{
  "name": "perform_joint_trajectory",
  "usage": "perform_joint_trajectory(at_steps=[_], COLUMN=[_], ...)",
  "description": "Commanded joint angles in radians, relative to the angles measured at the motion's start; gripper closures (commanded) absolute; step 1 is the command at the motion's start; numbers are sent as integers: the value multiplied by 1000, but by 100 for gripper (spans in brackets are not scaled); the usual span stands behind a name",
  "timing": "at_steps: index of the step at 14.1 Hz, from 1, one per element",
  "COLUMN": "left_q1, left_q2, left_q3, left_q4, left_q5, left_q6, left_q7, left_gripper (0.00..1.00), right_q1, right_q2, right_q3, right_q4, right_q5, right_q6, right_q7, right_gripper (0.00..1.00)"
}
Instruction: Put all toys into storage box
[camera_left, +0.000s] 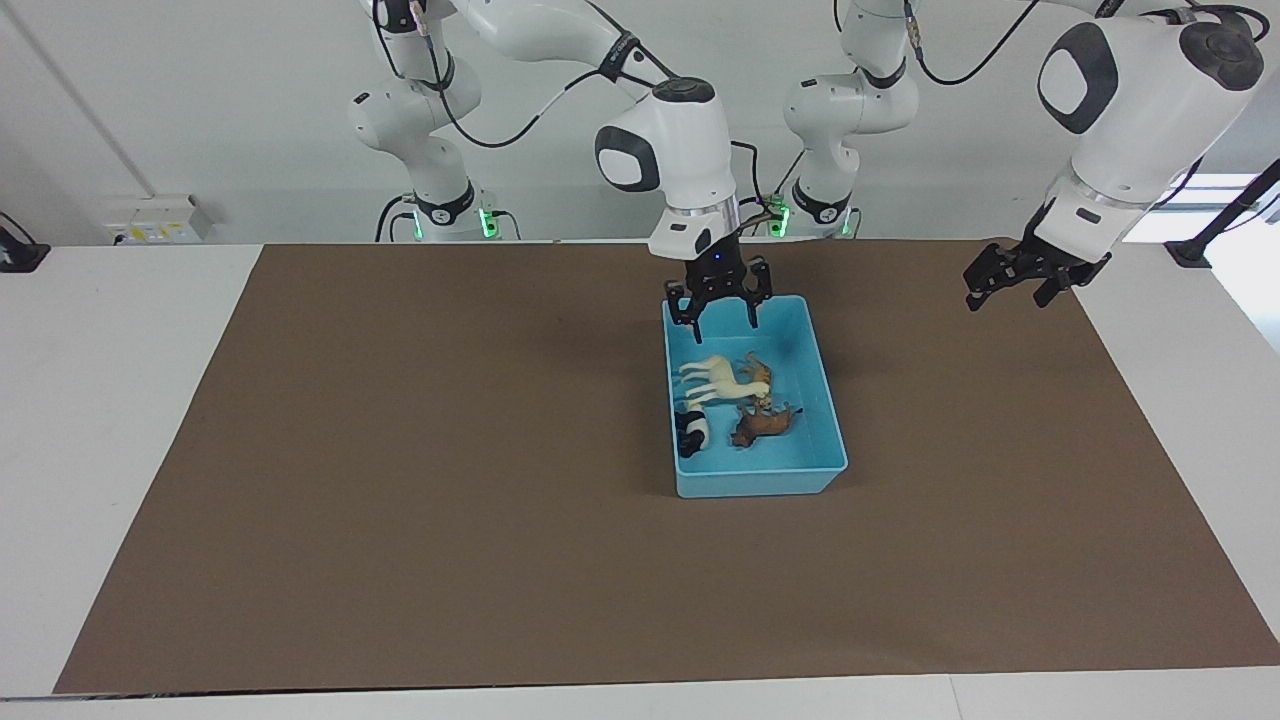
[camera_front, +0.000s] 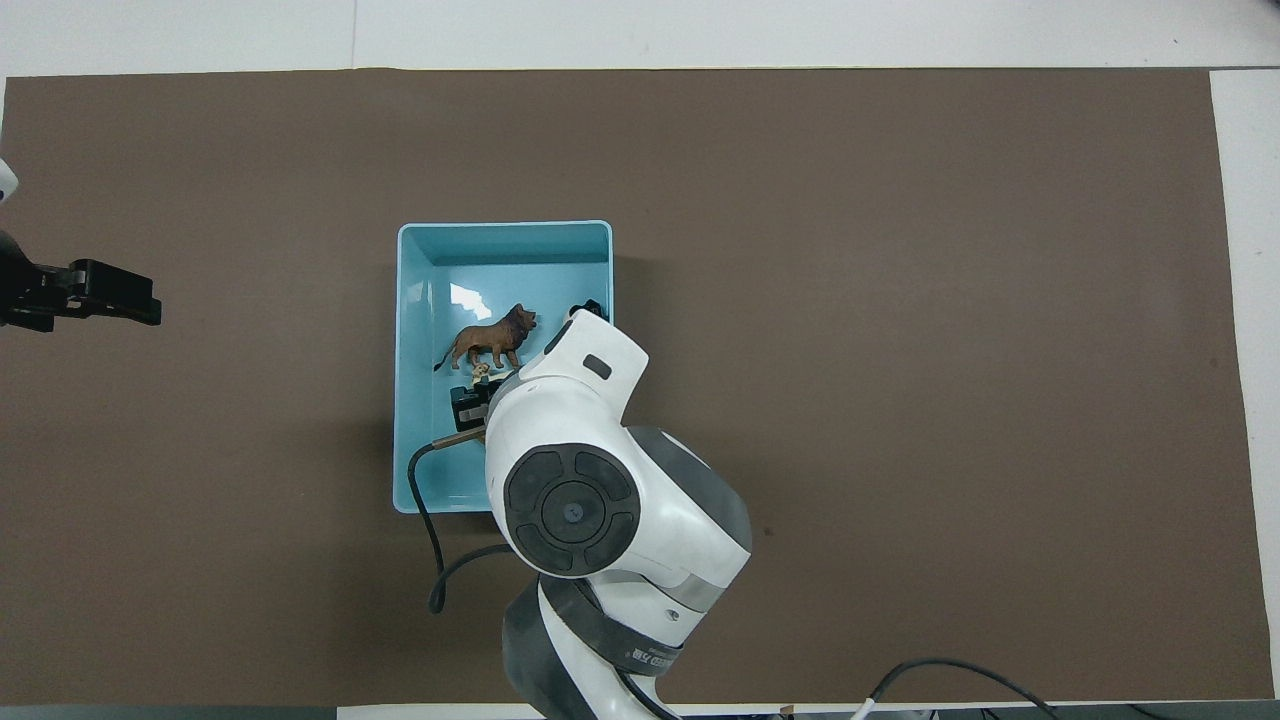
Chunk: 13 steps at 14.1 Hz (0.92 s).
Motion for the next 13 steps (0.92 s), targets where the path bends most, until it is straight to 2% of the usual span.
perform_joint_trajectory(at_steps=[1, 4, 7, 10, 13], left_q1=[-4, -6, -6, -6, -6], left_q2=[-15, -15, -15, -15, -15], left_q3=[4, 4, 4, 4, 4], left_q4=[-13, -8, -8, -10, -10], left_q5=[-6, -6, -5, -6, -6], left_q6=[15, 15, 26, 32, 32], left_q7=[12, 9, 10, 9, 7], left_gripper=[0, 0, 0, 0, 0], right_q1=[-51, -171, -298, -398, -536], right_q2=[3, -51, -139, -228, -272], right_q3=[2, 6, 3, -2, -2], right_q4=[117, 124, 124, 113, 107], right_q5=[-27, 27, 165, 171, 160], right_q6=[-140, -190, -314, -487, -624], right_q7=[-95, -261, -494, -538, -542], right_gripper=[0, 0, 0, 0, 0])
